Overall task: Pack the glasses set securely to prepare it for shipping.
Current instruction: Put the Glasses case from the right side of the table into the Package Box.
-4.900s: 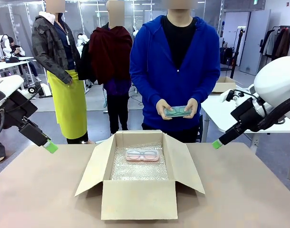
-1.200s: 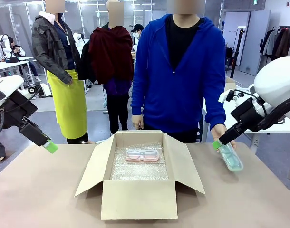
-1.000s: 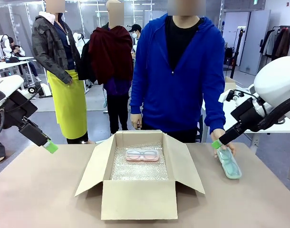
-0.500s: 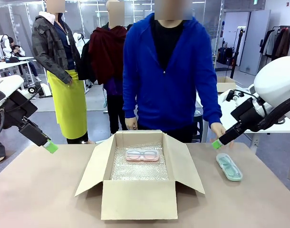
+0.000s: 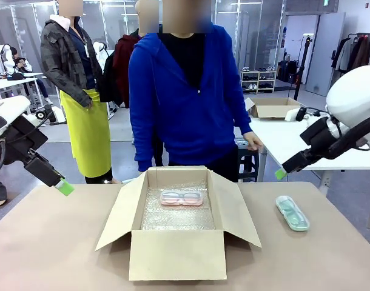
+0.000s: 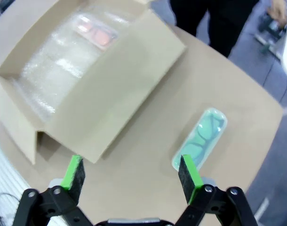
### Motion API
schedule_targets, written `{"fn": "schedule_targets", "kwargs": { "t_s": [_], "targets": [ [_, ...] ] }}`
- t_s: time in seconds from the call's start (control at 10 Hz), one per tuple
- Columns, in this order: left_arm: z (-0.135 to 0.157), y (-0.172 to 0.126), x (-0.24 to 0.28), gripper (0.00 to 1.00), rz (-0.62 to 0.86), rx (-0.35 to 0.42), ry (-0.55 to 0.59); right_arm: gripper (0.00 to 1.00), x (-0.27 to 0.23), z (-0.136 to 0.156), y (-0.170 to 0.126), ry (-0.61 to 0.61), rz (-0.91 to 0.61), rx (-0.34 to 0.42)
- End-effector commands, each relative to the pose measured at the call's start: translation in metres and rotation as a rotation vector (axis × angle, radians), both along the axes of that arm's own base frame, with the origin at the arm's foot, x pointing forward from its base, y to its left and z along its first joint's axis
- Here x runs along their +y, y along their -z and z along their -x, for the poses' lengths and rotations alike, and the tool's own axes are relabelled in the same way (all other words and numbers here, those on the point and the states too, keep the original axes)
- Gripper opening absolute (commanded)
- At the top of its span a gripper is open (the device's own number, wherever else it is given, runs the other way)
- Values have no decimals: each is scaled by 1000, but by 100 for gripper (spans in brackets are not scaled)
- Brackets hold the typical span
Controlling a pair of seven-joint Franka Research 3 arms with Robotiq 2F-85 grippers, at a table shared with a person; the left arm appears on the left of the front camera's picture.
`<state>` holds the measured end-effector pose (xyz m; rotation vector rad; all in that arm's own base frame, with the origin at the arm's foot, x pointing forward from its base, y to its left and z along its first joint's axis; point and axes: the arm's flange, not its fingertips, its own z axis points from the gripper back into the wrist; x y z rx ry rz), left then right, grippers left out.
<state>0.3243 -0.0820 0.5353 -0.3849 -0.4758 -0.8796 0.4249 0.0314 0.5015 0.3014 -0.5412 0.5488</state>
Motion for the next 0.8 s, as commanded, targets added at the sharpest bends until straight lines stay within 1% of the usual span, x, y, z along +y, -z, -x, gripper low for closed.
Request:
{"fn": "schedule_targets", "kwargs": {
  "t_s": [0.0,0.1,0.2,0.3,0.5,0.6,0.7],
  "targets": [
    [-1,1,1,100,22,-14,18,100,4,-25,-17,168,14,131],
    [-1,1,1,100,22,-14,18,100,1,-37,-19,239,32,163],
    [-1,1,1,100,22,-14,18,100,-1,-50,-17,321,63,215],
    [-1,1,1,100,22,-14,18,100,-2,-69,-12,352,84,272],
    [-1,1,1,100,22,-14,18,100,-2,-101,2,375,136,322],
    [-1,1,1,100,22,-14,18,100,-2,-113,15,412,193,352],
    [-1,1,1,100,22,-14,18,100,0,-124,35,426,205,399]
  ]
}}
